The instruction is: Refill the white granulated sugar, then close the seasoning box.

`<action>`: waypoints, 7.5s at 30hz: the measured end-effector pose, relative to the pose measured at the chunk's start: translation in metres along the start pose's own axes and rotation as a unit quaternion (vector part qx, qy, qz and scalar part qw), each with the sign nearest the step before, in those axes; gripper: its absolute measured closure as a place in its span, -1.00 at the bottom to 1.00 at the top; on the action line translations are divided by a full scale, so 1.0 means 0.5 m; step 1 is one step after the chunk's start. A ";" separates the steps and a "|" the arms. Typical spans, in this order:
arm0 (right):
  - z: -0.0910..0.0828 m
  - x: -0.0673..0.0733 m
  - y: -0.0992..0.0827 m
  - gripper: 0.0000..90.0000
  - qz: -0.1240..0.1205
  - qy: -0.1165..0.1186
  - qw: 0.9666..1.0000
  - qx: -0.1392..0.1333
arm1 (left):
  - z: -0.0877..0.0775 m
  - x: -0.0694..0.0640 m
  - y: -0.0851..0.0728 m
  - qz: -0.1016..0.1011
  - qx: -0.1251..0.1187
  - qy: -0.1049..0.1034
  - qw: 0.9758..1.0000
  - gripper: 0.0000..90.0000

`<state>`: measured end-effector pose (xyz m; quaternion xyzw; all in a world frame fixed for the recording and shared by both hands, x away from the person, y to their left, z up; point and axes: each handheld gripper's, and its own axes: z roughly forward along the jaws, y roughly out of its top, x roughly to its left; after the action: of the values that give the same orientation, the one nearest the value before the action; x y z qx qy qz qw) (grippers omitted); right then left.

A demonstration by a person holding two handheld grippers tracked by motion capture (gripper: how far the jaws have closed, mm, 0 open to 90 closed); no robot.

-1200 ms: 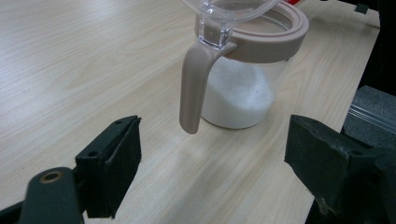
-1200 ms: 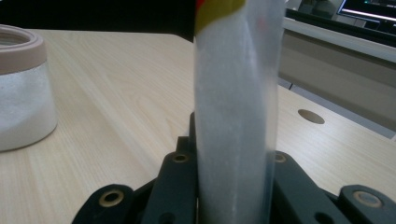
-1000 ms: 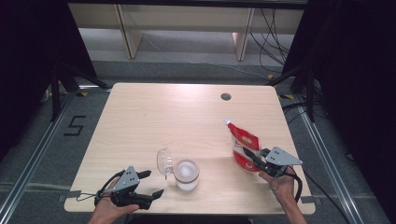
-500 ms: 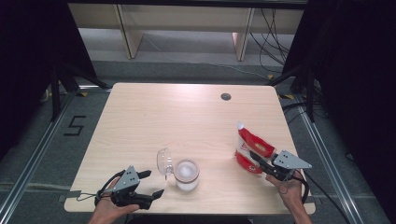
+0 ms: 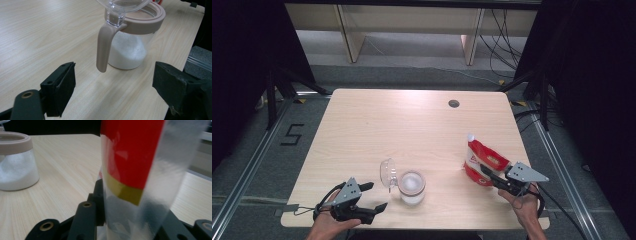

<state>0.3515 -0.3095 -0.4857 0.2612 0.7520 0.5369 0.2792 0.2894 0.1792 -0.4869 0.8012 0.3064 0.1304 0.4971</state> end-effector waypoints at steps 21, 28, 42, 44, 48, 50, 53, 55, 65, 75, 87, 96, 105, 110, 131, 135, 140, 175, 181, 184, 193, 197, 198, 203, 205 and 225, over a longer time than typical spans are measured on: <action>-0.076 0.030 0.008 -0.16 0.081 -0.051 0.995 0.042 | -0.001 0.000 0.001 0.003 0.002 0.004 1.000 -0.60; -0.090 0.041 0.012 -0.24 0.085 -0.060 0.994 0.044 | -0.001 0.002 0.001 0.007 0.000 0.003 1.000 -0.60; -0.118 0.080 0.006 -0.29 0.095 -0.066 0.990 0.080 | -0.005 0.004 0.003 -0.001 -0.004 0.008 1.000 -0.59; -0.121 0.089 0.005 -0.29 0.104 -0.062 0.989 0.087 | -0.005 0.009 0.004 0.011 -0.009 0.003 1.000 -0.59; -0.127 0.101 0.000 -0.32 0.089 -0.051 0.989 0.102 | -0.005 0.008 0.002 -0.005 -0.006 0.007 1.000 -0.59; -0.127 0.103 -0.001 -0.33 0.081 -0.053 0.990 0.102 | -0.005 0.007 0.003 -0.007 -0.008 0.008 1.000 -0.59; -0.130 0.117 -0.001 -0.38 0.099 -0.044 0.988 0.114 | -0.007 0.013 0.004 0.008 -0.008 0.008 1.000 -0.59; -0.128 0.116 -0.003 -0.40 0.081 -0.041 0.990 0.113 | -0.009 0.015 0.004 0.006 -0.010 0.010 1.000 -0.59; -0.126 0.125 -0.018 -0.59 0.058 -0.016 0.989 0.136 | -0.013 0.016 0.004 -0.014 -0.015 0.018 1.000 -0.59; -0.129 0.144 -0.025 -0.65 0.054 -0.016 0.984 0.167 | -0.017 0.023 0.005 -0.020 -0.016 0.028 0.999 -0.59; -0.132 0.146 -0.028 -0.64 0.032 -0.014 0.984 0.174 | -0.019 0.030 0.006 -0.025 -0.018 0.038 0.999 -0.60; -0.130 0.147 -0.028 -0.64 0.036 -0.012 0.983 0.181 | -0.028 0.034 0.016 -0.036 -0.029 0.050 0.998 -0.59; -0.134 0.147 -0.033 -0.64 0.032 -0.016 0.982 0.184 | -0.035 0.037 0.048 -0.044 -0.054 0.051 0.996 -0.56; -0.131 0.150 -0.032 -0.63 0.034 -0.013 0.982 0.185 | -0.042 0.040 0.055 -0.054 -0.060 0.044 0.996 -0.45; -0.129 0.147 -0.028 -0.61 0.023 -0.017 0.983 0.180 | -0.029 0.024 0.071 -0.029 -0.063 0.029 0.997 0.94; -0.129 0.147 -0.027 -0.61 0.023 -0.018 0.983 0.180 | -0.029 0.024 0.070 -0.031 -0.065 0.026 0.997 0.98; -0.128 0.147 -0.027 -0.61 0.024 -0.018 0.983 0.181 | -0.029 0.024 0.072 -0.026 -0.068 0.021 0.997 0.98; -0.128 0.151 -0.027 -0.61 0.033 -0.016 0.983 0.182 | -0.015 0.003 0.096 -0.008 -0.082 -0.003 0.997 0.98; -0.127 0.150 -0.027 -0.60 0.027 -0.013 0.983 0.182 | -0.012 -0.003 0.101 0.001 -0.073 -0.008 0.997 0.98; -0.128 0.154 -0.027 -0.60 0.037 -0.014 0.982 0.186 | -0.009 -0.004 0.101 0.003 -0.076 -0.013 0.997 0.97; -0.127 0.154 -0.027 -0.60 0.033 -0.013 0.982 0.187 | -0.002 -0.018 0.108 0.013 -0.070 -0.034 0.997 0.94; -0.127 0.152 -0.027 -0.60 0.026 -0.011 0.982 0.187 | -0.005 -0.020 0.109 0.002 -0.069 -0.038 0.997 0.79; -0.127 0.152 -0.027 -0.60 0.026 -0.011 0.982 0.187 | -0.005 -0.020 0.109 0.002 -0.069 -0.038 0.997 0.73; -0.127 0.151 -0.027 -0.60 0.024 -0.011 0.983 0.183 | -0.012 -0.010 0.108 -0.027 -0.073 -0.034 0.996 0.35; -0.126 0.150 -0.027 -0.60 0.021 -0.011 0.983 0.182 | -0.016 -0.007 0.108 -0.037 -0.077 -0.028 0.996 0.28; -0.126 0.150 -0.025 -0.60 0.030 -0.008 0.985 0.171 | -0.056 0.024 0.074 -0.051 -0.064 0.012 0.997 -0.27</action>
<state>0.2532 -0.3029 -0.4913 0.3322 0.8220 0.4067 0.2205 0.2978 0.1948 -0.4422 0.7496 0.3440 0.1337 0.5494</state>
